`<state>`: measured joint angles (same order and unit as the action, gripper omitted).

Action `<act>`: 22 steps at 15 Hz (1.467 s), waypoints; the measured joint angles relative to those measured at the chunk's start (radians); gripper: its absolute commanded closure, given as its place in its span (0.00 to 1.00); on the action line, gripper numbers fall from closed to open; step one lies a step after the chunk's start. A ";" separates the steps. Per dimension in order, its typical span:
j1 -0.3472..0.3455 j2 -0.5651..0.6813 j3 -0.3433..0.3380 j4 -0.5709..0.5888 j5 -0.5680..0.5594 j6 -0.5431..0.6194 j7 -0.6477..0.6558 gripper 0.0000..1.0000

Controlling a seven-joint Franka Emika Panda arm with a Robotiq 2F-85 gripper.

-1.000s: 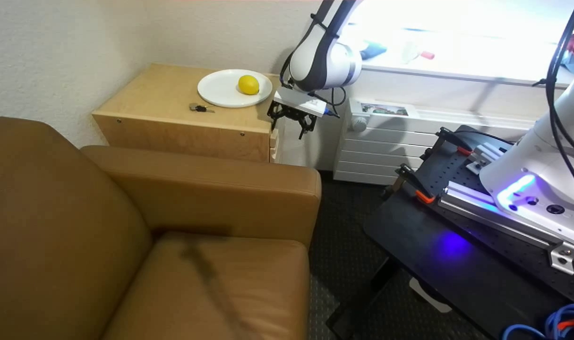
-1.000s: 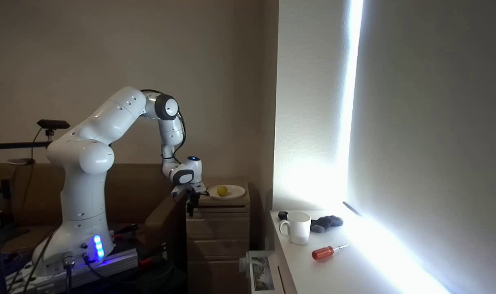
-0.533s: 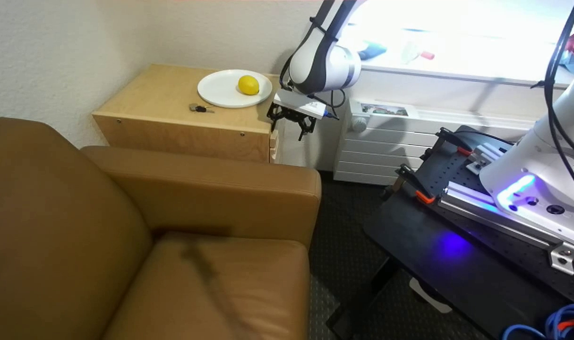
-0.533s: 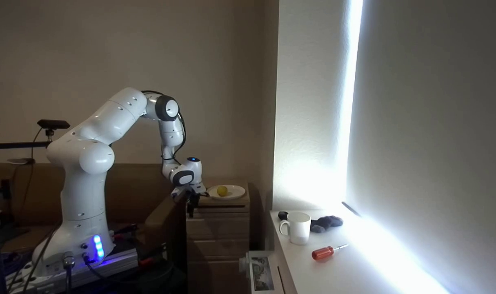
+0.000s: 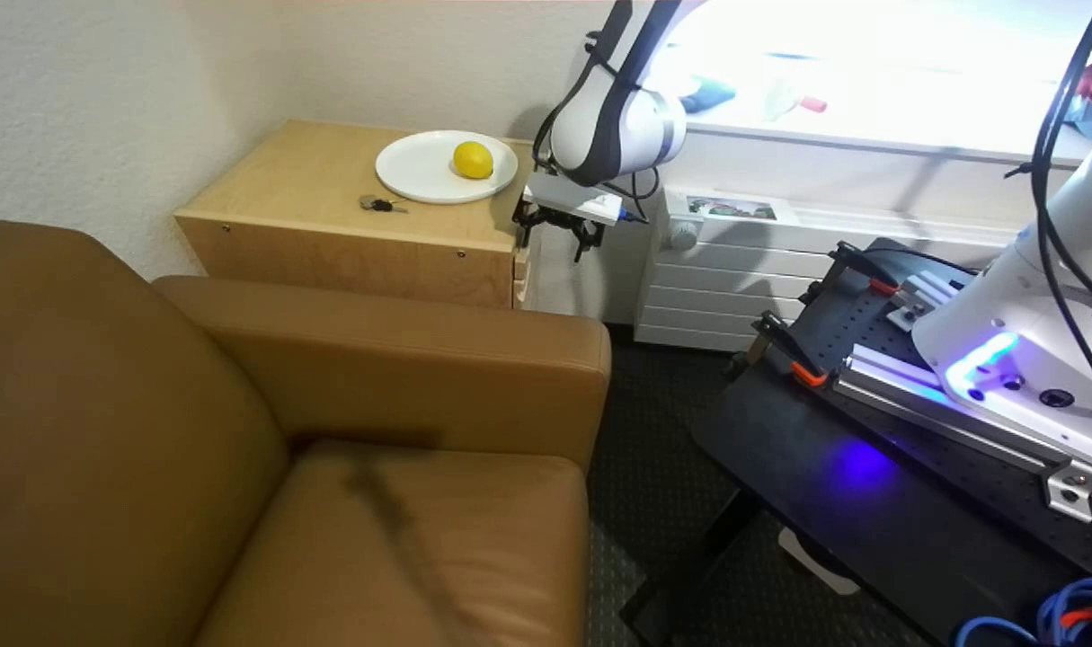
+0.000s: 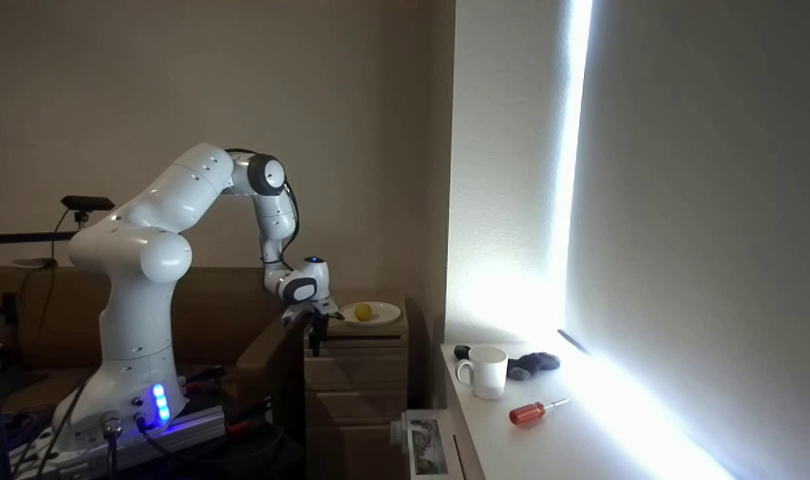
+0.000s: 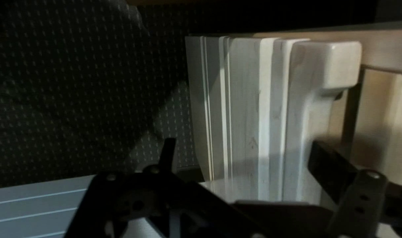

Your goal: Open the sliding tray

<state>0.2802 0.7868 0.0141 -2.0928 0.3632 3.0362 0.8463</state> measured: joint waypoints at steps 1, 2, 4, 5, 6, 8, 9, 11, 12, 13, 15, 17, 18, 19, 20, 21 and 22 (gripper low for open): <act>0.039 -0.004 -0.036 0.007 0.000 -0.034 0.025 0.00; 0.066 -0.009 -0.064 0.015 0.000 -0.074 0.050 0.00; 0.075 -0.020 -0.088 0.031 -0.001 -0.162 0.080 0.00; 0.070 -0.026 -0.092 0.038 -0.002 -0.205 0.094 0.00; 0.065 -0.031 -0.099 0.045 -0.003 -0.248 0.111 0.00; 0.053 -0.039 -0.115 0.050 -0.011 -0.305 0.145 0.00; 0.046 -0.038 -0.126 0.050 -0.019 -0.322 0.165 0.00; 0.017 -0.037 -0.138 0.047 -0.026 -0.342 0.184 0.00; -0.007 -0.038 -0.131 0.047 -0.022 -0.340 0.184 0.00; -0.038 -0.041 -0.113 0.046 -0.012 -0.331 0.178 0.00; -0.090 -0.049 -0.075 0.048 -0.004 -0.324 0.163 0.00; -0.090 -0.047 -0.076 0.049 -0.006 -0.324 0.164 0.00; -0.090 -0.046 -0.073 0.050 -0.006 -0.324 0.164 0.00; -0.091 -0.046 -0.066 0.050 -0.006 -0.322 0.162 0.00; -0.090 -0.046 -0.056 0.050 -0.006 -0.318 0.159 0.00; -0.088 -0.044 -0.045 0.050 -0.007 -0.311 0.153 0.00; -0.084 -0.041 -0.033 0.048 -0.013 -0.297 0.147 0.00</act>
<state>0.1960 0.7460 -0.0185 -2.0444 0.3505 2.7391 0.9936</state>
